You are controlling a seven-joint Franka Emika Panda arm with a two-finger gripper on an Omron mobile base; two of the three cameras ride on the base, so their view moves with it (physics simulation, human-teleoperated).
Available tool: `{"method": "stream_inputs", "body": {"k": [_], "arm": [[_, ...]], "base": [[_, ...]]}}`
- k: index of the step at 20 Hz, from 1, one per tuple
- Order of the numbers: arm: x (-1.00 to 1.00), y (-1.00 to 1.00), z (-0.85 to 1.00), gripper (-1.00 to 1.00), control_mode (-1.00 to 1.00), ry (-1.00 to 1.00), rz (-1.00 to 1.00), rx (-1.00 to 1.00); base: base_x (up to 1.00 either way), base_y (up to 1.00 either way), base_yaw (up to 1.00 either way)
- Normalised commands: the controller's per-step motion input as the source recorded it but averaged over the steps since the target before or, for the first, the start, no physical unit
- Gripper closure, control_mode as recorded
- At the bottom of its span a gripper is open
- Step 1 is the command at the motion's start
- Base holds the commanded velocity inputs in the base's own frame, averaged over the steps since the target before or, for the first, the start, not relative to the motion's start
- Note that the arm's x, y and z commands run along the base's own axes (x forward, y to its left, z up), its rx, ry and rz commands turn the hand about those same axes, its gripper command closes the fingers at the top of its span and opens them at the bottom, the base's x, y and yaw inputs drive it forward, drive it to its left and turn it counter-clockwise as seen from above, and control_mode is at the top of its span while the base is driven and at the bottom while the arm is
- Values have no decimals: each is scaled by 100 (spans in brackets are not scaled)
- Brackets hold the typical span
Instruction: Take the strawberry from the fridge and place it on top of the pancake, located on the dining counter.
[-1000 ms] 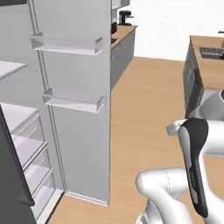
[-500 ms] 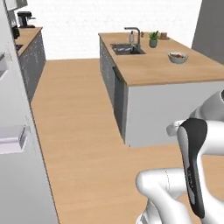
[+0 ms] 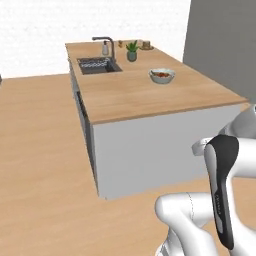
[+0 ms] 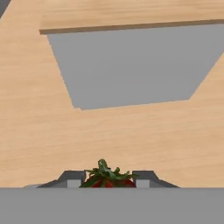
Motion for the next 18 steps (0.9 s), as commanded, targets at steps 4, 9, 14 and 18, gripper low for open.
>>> {"method": "stream_inputs", "body": {"k": [4, 9, 14, 18], "arm": [[0, 0, 0, 100, 100, 0, 0, 0], [0, 0, 0, 100, 100, 0, 0, 0], [0, 0, 0, 100, 100, 0, 0, 0], [0, 0, 0, 100, 100, 0, 0, 0]], "base": [[80, -100, -27], [69, -100, -28], [60, -100, -26], [60, -100, -24]]}}
